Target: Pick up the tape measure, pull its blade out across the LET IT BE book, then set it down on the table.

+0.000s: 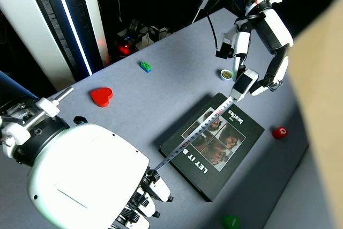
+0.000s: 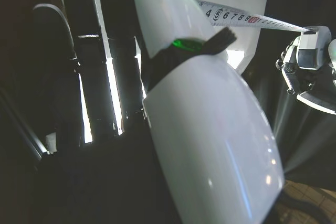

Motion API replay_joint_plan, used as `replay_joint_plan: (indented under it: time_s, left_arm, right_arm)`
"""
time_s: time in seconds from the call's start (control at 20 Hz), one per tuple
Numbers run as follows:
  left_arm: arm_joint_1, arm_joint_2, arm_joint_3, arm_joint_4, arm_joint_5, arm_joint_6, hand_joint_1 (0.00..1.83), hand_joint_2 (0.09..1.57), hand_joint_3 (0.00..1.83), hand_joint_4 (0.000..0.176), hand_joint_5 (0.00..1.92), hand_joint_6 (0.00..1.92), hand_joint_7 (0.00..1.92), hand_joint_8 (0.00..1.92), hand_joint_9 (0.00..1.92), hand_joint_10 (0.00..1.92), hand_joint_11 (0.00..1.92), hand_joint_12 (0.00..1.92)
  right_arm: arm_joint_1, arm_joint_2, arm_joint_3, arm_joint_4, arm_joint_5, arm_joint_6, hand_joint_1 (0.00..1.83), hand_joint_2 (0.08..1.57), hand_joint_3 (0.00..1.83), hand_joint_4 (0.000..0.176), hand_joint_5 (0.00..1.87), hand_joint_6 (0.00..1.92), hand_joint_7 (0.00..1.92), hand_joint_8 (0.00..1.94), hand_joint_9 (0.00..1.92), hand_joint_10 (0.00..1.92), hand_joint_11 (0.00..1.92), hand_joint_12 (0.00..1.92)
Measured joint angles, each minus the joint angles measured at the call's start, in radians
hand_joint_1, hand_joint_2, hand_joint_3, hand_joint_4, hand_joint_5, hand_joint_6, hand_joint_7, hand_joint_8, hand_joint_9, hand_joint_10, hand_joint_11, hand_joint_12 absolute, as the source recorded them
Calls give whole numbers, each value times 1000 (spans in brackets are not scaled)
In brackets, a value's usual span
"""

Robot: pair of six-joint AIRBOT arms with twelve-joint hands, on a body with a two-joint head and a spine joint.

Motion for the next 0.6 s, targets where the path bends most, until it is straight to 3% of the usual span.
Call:
replay_joint_plan:
  time_s: [0.6]
  left_arm:
    - [0, 0, 0, 0, -2, -1, 1394, 1051, 0, 0, 1094, 653, 1180, 687, 974, 1106, 816, 975]
  right_arm:
    - [11, 47, 0, -21, 19, 2, 1188, 1183, 1, 0, 759, 1356, 952, 1017, 852, 608, 561, 1372]
